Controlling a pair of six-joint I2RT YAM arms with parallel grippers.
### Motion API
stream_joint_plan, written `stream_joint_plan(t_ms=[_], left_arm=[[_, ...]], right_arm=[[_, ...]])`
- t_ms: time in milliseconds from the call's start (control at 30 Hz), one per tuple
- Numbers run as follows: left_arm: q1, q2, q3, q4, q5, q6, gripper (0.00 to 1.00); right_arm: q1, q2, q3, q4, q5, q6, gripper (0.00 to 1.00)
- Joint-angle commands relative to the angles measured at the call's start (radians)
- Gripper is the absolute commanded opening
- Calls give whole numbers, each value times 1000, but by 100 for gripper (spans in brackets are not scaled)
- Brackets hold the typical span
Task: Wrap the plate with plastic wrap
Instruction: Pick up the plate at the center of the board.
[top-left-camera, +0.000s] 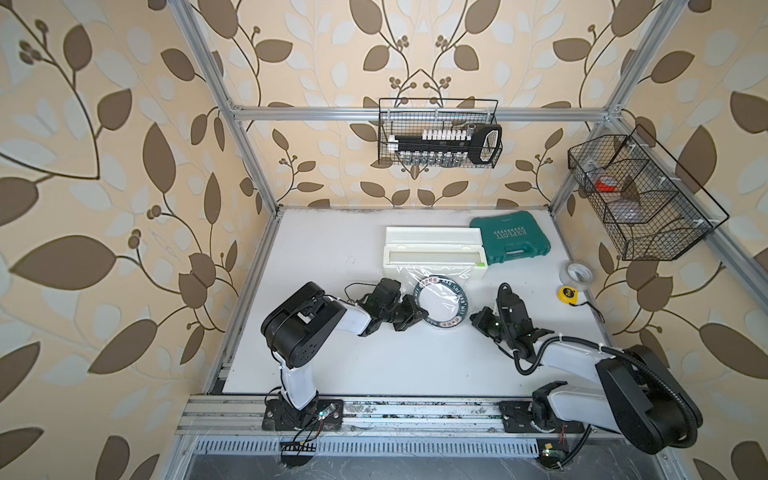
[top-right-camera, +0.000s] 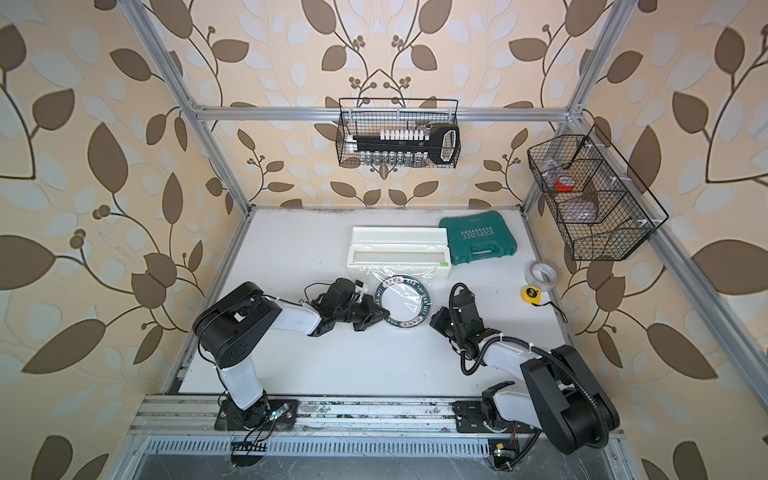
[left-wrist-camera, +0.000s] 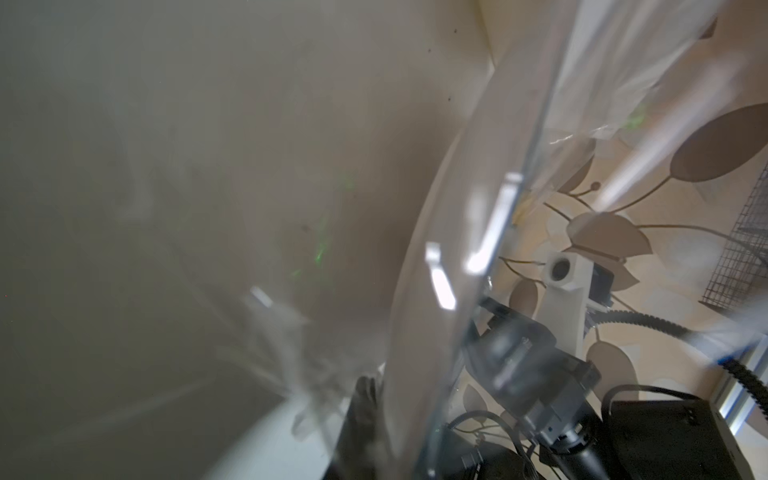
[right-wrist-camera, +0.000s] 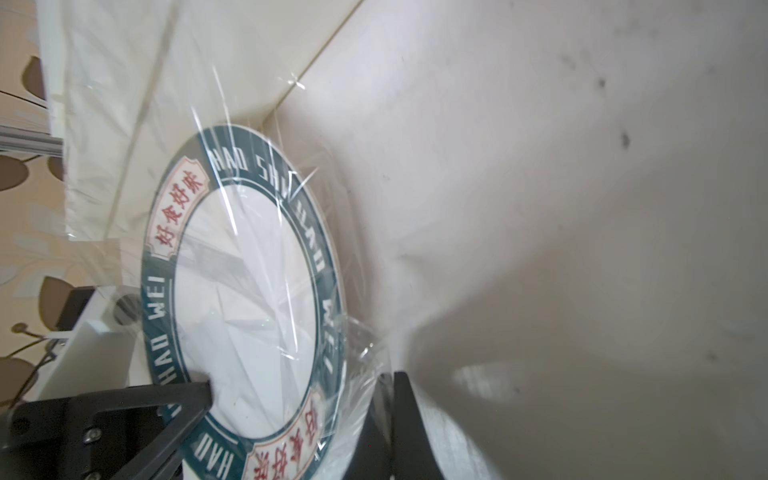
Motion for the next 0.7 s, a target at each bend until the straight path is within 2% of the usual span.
stream_joint_plan(t_ms=[0, 233, 333, 533, 667], left_arm=[[-6, -73, 7, 18, 87, -24, 0], [-5, -137, 8, 56, 149, -83, 0], [-4, -172, 20, -31, 129, -42, 0], [9, -186, -5, -50, 107, -27, 0], [8, -205, 2, -52, 108, -33, 0]], right_arm=[[-39, -54, -10, 121, -90, -19, 0], [-53, -51, 19, 110, -102, -11, 0], [-64, -87, -18, 114, -101, 32, 0], [-64, -268, -37, -87, -69, 8, 0], [-69, -275, -40, -146, -45, -19, 0]])
